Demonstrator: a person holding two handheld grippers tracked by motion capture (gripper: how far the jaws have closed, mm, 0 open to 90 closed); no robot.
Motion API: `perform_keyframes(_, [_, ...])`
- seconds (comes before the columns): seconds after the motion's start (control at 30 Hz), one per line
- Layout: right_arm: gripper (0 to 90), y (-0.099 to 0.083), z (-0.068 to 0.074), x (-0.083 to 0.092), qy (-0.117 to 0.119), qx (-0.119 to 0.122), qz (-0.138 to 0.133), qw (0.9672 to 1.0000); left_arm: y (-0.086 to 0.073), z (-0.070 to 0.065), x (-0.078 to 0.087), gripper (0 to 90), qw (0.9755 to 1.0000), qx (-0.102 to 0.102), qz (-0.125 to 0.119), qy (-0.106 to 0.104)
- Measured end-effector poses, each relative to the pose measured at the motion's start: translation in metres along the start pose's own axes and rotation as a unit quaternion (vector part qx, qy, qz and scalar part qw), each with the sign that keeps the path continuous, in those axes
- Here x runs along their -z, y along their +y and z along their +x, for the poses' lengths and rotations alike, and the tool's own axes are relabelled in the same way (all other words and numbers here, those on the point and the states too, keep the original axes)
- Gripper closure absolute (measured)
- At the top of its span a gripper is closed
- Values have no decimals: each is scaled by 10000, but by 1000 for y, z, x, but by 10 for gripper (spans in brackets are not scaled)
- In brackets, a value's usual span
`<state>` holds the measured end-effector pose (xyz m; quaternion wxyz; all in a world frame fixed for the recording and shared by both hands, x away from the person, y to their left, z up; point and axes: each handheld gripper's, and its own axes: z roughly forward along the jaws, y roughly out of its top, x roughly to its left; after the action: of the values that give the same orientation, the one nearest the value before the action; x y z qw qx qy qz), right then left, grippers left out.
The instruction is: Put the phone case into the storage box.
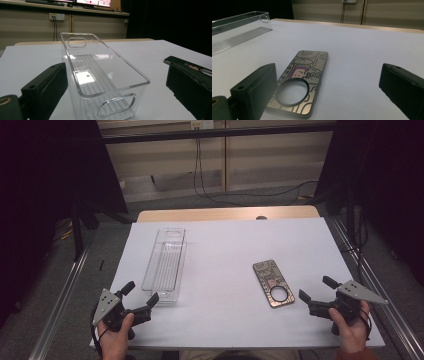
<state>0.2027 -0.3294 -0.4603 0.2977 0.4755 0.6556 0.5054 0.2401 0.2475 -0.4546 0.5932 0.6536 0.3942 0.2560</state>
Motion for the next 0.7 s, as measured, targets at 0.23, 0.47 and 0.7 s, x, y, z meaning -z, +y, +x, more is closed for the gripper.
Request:
perform_keyframes(0.23, [3, -1, 0, -1, 139, -2, 123, 9998, 1, -1, -3, 39, 10000, -42, -6, 16])
perform_keyframes(0.47, [5, -2, -1, -3, 163, 14, 207, 9997, 2, 1, -3, 39, 10000, -29, -21, 28])
perform_keyframes(0.7, [73, -1, 1, -5, 227, 115, 411, 9988, 1, 2, -2, 39, 10000, -61, 12, 10])
